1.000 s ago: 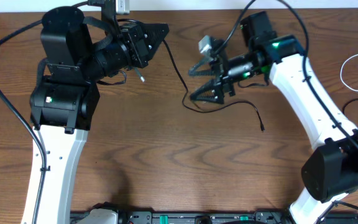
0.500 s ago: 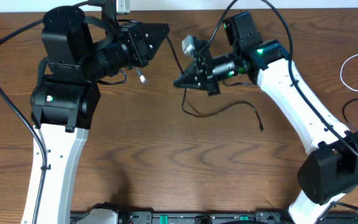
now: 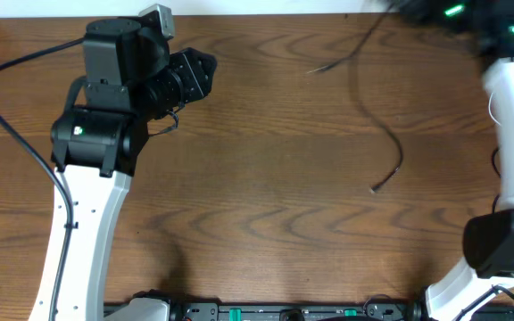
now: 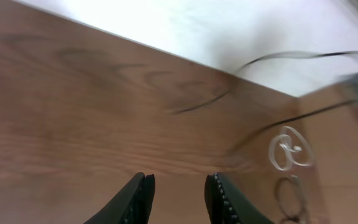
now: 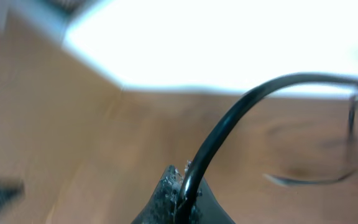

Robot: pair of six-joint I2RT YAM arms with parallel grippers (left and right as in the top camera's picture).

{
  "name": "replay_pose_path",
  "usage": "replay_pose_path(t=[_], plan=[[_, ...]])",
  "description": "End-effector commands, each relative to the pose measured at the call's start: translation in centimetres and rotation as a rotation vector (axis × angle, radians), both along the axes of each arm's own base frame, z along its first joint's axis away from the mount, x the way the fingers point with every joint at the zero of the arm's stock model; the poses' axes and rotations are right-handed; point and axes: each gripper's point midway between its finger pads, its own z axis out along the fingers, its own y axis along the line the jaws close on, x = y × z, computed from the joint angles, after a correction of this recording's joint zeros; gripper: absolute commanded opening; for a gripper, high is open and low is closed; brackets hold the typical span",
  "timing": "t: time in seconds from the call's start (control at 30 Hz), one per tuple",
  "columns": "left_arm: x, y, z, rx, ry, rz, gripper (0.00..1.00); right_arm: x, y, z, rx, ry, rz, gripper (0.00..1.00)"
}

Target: Untangle cables

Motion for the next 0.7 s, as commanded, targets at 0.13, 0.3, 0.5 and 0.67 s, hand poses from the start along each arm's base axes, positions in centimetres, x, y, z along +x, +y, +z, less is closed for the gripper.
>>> replay_pose_path(t=[0.13,0.3,0.5,0.67], plan=[[1.6,1.3,-1.7,0.081,0.021,0.054,0.32,2.3,-16.4,5.4,0.084,-0.060,-0.581,0.01],[2.2,1.2,-2.8,0.085,0.048,0.053,0.33,3.0,-24.5,3.1,0.043,-0.035,-0.871,0.01],[2.4,1.2,-3.1,0.087,0.056,0.052,0.33,5.0,-31.9,-3.1,-0.014,0.030,-1.098,0.01],[2.3,1.2,-3.1,0.087,0.056,0.052,0.33,6.2,-35.6,-10.3,-0.030,0.143,-1.147,0.01]])
